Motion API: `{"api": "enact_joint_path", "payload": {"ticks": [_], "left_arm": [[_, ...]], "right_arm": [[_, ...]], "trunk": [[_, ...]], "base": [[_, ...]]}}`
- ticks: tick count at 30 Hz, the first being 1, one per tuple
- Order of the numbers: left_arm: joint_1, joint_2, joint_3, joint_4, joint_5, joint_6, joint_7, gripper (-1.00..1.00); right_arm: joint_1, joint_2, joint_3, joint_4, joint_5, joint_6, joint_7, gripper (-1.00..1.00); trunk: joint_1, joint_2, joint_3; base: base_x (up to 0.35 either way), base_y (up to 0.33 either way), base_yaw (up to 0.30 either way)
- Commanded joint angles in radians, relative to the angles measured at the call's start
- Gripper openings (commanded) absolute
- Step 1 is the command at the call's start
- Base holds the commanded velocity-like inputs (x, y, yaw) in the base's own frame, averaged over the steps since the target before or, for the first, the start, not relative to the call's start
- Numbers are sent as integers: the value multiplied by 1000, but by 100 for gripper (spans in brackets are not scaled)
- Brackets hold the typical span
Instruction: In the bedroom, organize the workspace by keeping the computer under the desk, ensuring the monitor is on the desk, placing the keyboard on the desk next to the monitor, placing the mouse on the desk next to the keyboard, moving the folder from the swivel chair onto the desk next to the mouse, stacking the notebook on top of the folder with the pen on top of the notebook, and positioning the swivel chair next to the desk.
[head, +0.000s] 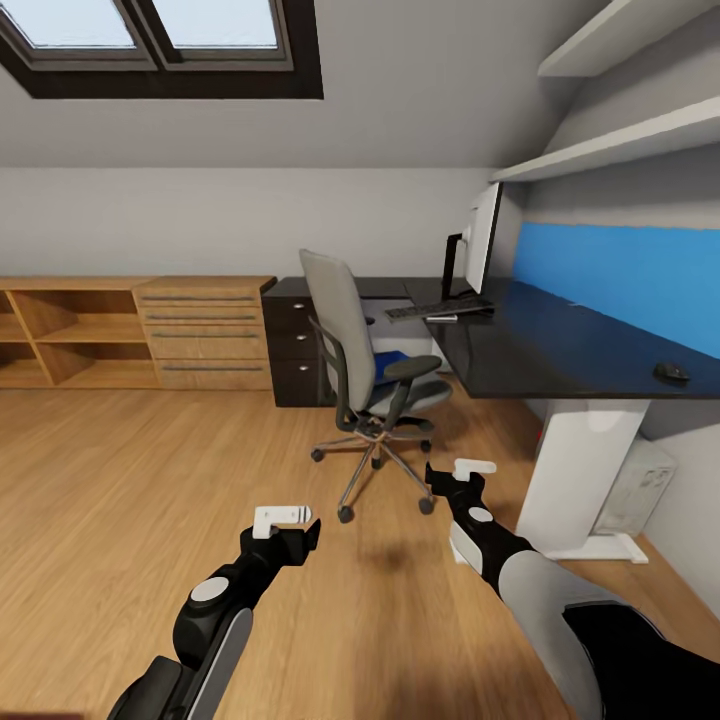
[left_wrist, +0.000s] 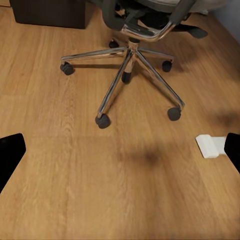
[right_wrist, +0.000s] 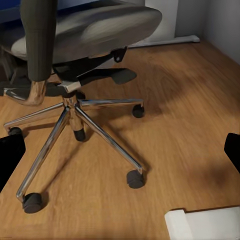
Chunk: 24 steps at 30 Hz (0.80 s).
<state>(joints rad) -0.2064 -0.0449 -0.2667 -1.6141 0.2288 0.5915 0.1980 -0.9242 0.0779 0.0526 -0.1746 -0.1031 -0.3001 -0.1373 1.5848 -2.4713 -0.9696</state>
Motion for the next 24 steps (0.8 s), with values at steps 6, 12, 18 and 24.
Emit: {"api": "enact_joint_path", "payload": {"ticks": [6, 12, 18, 24], "left_arm": [[-1, -2, -3, -1, 11, 3, 10, 100], [-1, -3, -3, -1, 11, 2, 10, 100], [-1, -3, -3, -1, 11, 2, 11, 100], [-1, -3, -4, -1, 11, 2, 11, 100]], "right_arm": [[-1, 0, 6, 1, -10, -5, -2, 100], [-1, -1, 6, 1, -10, -4, -2, 100], [-1, -2, 6, 1, -10, -6, -2, 100], [-1, -3, 6, 1, -10, -7, -2, 100]], "trunk": [[16, -29, -21], [19, -31, -45], [22, -32, -68], [23, -33, -79]], "base": [[0, 0, 0], [0, 0, 0], [0, 0, 0], [0, 0, 0]]}}
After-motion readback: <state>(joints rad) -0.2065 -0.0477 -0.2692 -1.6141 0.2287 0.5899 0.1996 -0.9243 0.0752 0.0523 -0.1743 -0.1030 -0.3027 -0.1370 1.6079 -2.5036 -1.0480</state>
